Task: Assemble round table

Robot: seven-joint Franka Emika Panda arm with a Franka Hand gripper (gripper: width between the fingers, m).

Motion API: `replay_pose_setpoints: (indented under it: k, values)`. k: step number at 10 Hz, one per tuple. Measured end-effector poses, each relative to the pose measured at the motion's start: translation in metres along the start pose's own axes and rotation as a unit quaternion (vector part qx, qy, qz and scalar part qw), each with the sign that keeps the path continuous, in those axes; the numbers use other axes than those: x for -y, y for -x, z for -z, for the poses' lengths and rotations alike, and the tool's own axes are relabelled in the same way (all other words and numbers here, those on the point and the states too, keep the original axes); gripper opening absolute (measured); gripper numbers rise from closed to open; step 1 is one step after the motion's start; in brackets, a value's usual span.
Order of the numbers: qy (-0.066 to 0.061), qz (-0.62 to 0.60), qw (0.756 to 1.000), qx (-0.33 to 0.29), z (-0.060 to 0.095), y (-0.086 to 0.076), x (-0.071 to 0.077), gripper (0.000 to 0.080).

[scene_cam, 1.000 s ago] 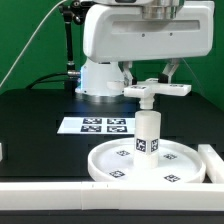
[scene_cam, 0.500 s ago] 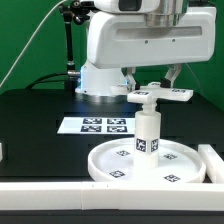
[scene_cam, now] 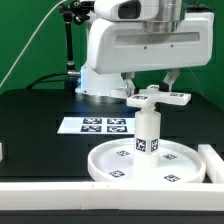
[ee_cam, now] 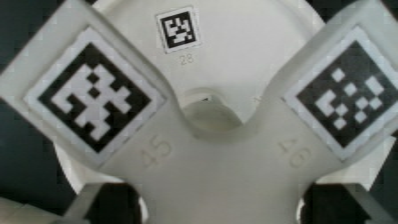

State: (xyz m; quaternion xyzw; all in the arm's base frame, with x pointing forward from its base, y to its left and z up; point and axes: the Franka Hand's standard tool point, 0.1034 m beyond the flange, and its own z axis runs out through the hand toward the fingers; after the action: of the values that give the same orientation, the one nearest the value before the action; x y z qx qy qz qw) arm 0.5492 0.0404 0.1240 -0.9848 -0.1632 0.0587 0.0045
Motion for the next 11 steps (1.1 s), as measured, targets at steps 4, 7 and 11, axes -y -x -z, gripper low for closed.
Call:
replay_pose_setpoints:
  k: [4, 7, 11]
  values:
    - [0.001, -0.001, 1.0, 0.002, -0.008, 0.0, -0.002, 0.0446]
    - [0.003, -0.001, 1.0, -0.002, -0.011, -0.002, -0.002, 0.0446]
    - [0.003, 0.0, 1.0, -0.002, -0.011, -0.002, -0.003, 0.0446]
